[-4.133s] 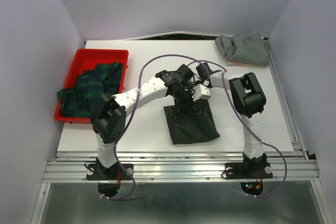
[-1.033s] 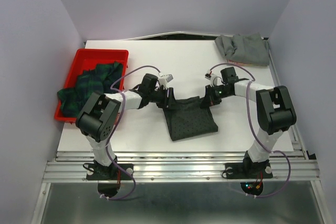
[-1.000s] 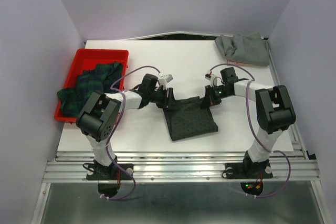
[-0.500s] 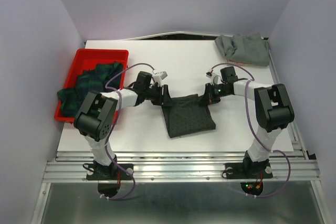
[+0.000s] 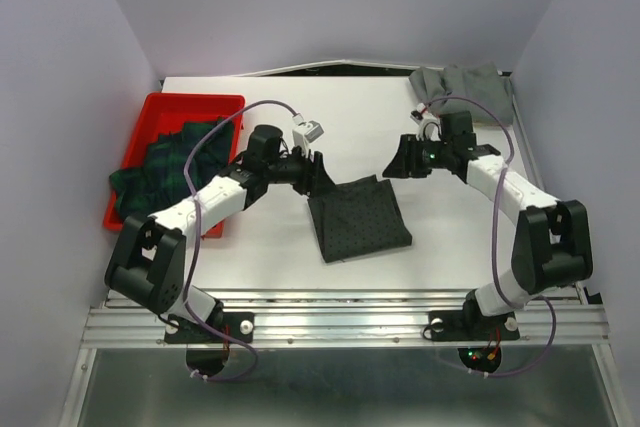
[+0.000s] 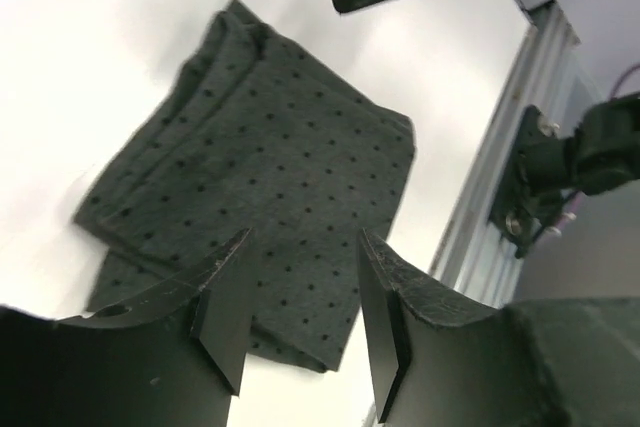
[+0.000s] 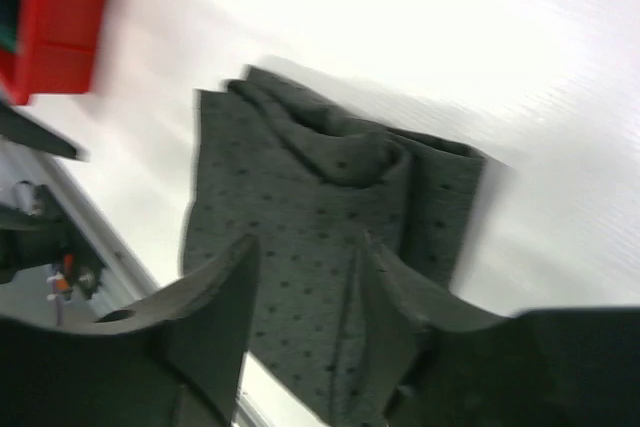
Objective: Fold and stack the skirts
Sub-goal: Fold the skirt
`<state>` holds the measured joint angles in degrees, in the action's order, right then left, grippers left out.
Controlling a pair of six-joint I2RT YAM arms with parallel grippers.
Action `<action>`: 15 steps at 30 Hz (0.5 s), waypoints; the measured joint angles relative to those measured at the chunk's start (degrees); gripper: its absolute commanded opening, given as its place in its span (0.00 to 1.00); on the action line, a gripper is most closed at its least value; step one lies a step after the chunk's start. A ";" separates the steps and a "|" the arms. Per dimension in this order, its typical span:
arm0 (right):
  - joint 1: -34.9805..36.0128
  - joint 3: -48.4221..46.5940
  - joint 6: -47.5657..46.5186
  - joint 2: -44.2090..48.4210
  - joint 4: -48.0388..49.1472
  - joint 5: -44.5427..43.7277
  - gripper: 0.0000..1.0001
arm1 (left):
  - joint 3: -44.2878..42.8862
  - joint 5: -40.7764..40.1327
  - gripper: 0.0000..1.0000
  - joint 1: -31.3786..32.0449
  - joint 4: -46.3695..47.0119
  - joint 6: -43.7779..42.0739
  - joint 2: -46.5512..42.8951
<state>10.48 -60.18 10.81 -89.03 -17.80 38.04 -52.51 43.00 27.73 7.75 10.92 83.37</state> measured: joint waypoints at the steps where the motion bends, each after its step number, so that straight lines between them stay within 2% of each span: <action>1: 0.00 0.22 0.50 1.55 0.33 1.22 0.43 | 0.24 1.40 0.54 0.39 0.87 1.14 0.50; 5: 0.04 2.97 1.99 6.38 2.45 9.33 0.45 | 2.73 4.68 0.54 1.51 6.03 5.40 2.89; 8: 0.46 5.44 2.14 6.23 2.91 13.35 0.46 | 3.80 5.29 0.53 2.84 7.74 7.98 6.14; 15: 0.55 9.53 0.50 -3.91 2.75 14.73 0.46 | 3.43 4.26 0.52 5.05 9.66 10.97 15.39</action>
<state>11.03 -50.65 11.31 -92.95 -15.05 52.77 -49.08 47.27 32.77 17.41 21.89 98.76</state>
